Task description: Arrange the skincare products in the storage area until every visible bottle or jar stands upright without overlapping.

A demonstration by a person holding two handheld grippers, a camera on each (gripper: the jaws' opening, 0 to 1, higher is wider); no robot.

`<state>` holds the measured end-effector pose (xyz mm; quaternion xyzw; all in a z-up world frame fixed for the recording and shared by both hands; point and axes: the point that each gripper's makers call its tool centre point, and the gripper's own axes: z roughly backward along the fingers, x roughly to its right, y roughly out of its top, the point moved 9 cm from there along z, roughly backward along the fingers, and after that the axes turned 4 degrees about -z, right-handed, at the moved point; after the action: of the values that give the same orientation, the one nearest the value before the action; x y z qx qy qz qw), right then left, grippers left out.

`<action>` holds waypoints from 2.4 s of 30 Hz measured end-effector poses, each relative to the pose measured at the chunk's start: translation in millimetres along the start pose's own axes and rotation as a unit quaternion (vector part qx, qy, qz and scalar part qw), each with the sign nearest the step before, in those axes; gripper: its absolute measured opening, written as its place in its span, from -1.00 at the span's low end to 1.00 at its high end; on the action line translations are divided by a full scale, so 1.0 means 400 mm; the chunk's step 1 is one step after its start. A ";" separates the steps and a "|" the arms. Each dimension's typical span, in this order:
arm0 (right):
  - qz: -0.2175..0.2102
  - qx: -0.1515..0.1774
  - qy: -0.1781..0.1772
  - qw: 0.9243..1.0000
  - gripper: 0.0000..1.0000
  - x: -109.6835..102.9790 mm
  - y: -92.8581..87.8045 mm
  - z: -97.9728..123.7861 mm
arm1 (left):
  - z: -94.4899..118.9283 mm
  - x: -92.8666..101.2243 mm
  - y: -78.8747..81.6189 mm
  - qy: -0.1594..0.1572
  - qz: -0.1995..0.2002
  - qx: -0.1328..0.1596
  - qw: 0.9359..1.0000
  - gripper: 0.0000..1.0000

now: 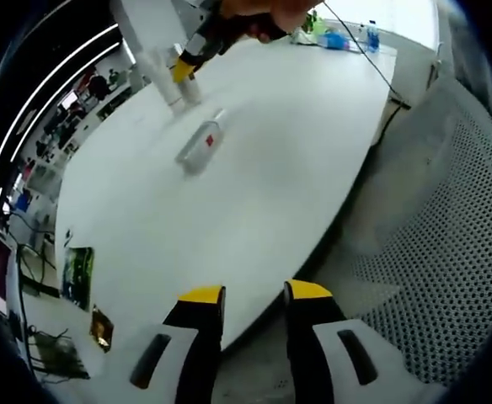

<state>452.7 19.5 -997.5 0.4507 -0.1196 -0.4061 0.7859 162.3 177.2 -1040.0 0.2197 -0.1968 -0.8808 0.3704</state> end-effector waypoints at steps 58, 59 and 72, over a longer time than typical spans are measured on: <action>0.040 0.021 -0.119 0.992 -0.73 0.084 0.005 -0.171 | -0.009 0.007 -0.009 -0.014 -0.004 -0.016 1.000 -0.50; 0.037 0.021 -0.122 0.992 -0.73 0.084 0.006 -0.172 | -0.008 0.007 -0.009 -0.014 -0.004 -0.016 1.000 -0.50; -0.002 0.017 -0.156 0.988 -0.73 0.093 0.027 -0.194 | -0.009 0.007 -0.011 -0.013 -0.004 -0.018 1.000 -0.49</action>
<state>525.3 41.8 -1039.4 0.3953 -0.2463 -0.4710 0.7491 159.9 177.3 -1046.0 0.2024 -0.1851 -0.8885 0.3679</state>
